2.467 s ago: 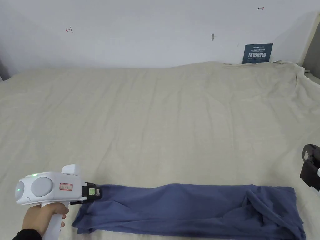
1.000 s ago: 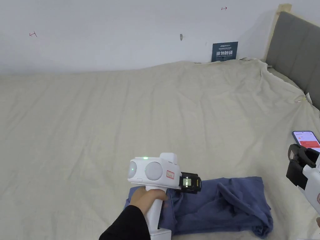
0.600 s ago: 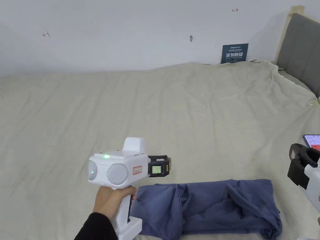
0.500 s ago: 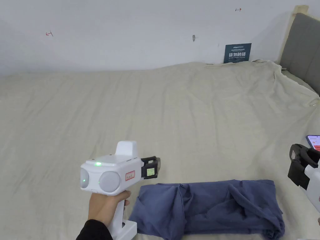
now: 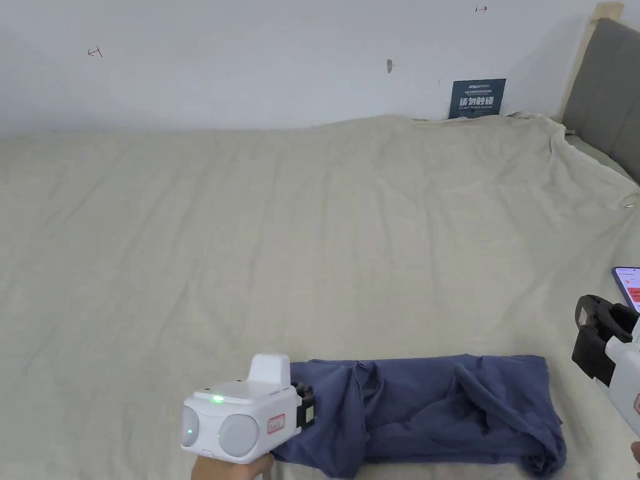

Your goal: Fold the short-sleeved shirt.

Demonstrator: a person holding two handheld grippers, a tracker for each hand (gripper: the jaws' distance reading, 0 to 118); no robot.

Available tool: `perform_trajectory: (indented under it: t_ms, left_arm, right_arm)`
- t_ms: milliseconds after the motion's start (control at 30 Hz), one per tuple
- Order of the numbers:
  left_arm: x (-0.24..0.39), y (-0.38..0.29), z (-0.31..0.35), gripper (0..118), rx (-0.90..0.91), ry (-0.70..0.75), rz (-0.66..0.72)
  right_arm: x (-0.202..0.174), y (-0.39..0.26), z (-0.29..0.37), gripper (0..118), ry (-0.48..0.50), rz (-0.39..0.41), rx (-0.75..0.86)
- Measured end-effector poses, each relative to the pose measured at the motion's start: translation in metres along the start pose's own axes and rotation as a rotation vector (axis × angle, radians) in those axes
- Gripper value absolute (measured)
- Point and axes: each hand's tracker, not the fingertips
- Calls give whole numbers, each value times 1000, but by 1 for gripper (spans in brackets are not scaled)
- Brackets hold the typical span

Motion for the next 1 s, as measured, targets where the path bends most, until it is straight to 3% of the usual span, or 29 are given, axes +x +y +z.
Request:
perform_trajectory:
  t_ms: [600,1000]
  left_arm:
    - [78,7,-67,0,-88,-51,-108]
    - [63,24,-37,0,-62,-112,-13]
  right_arm:
    - [31,-2,10,0,-77,-15,-7]
    - [21,4,15,0,-67,-6,-4]
